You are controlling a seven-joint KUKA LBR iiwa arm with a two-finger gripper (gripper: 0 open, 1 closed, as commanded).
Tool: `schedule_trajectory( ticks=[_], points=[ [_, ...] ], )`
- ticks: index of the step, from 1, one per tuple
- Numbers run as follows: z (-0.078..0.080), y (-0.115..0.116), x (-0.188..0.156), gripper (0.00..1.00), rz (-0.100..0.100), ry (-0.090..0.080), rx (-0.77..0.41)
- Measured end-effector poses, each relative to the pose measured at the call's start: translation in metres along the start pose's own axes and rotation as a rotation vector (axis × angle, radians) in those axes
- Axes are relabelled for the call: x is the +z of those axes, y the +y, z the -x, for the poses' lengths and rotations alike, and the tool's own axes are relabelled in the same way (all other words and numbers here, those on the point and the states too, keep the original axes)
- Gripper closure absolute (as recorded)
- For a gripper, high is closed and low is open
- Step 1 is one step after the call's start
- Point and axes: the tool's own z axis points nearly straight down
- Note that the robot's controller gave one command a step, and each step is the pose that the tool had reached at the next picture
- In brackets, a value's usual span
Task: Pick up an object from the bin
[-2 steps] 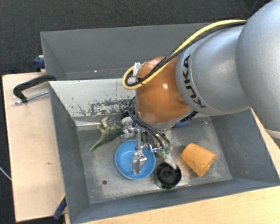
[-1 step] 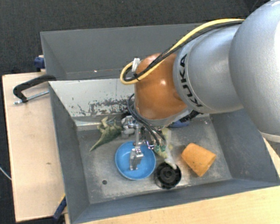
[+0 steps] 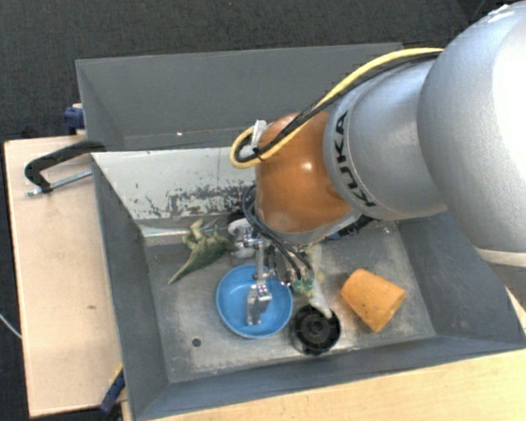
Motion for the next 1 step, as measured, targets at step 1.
schedule_trajectory(
  ticks=[1],
  points=[
    [0.0011,0.0013,-0.0012,0.0,0.0,0.001,0.0]
  ],
)
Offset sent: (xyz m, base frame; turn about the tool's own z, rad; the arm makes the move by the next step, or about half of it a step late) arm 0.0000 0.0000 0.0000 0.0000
